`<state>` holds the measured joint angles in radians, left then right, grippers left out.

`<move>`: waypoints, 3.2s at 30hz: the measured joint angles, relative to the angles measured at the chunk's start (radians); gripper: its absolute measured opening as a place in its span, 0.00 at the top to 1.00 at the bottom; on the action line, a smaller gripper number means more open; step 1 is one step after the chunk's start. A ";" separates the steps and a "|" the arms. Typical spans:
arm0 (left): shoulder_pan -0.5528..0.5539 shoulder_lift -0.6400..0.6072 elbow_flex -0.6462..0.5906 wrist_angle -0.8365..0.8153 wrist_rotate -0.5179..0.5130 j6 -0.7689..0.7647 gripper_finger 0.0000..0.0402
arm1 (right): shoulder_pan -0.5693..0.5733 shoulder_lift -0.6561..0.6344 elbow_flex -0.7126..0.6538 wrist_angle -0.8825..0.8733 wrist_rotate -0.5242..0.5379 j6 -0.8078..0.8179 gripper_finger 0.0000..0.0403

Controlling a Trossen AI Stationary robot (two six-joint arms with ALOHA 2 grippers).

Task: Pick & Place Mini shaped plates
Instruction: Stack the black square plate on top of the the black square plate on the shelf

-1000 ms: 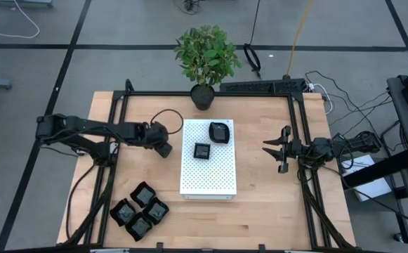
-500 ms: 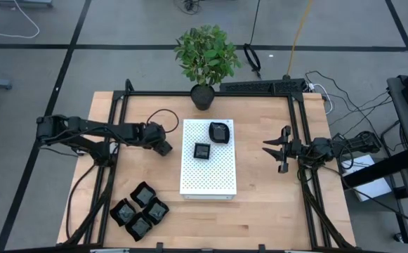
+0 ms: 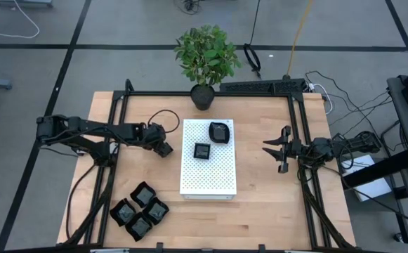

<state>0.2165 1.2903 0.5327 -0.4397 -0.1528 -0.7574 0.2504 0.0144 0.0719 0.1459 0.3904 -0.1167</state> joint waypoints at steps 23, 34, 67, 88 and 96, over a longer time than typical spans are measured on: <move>-0.015 0.014 0.000 0.052 0.043 0.053 0.70 | 0.000 0.000 0.000 0.000 0.000 0.000 0.75; -0.015 0.080 0.003 0.070 0.029 0.080 0.70 | 0.000 0.000 0.000 0.000 0.000 0.000 0.75; -0.015 0.056 0.001 0.086 0.093 0.062 0.84 | 0.000 0.000 0.000 0.000 0.000 0.000 0.75; -0.015 -0.173 0.220 -0.315 -0.166 0.019 0.99 | 0.000 0.000 0.000 0.000 0.000 0.000 0.75; -0.091 -0.264 0.365 -0.041 -0.225 0.112 1.00 | 0.000 0.000 0.000 0.000 0.000 0.000 0.75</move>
<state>0.1257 1.0264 0.8982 -0.4805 -0.3778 -0.6459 0.2505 0.0146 0.0719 0.1458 0.3904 -0.1168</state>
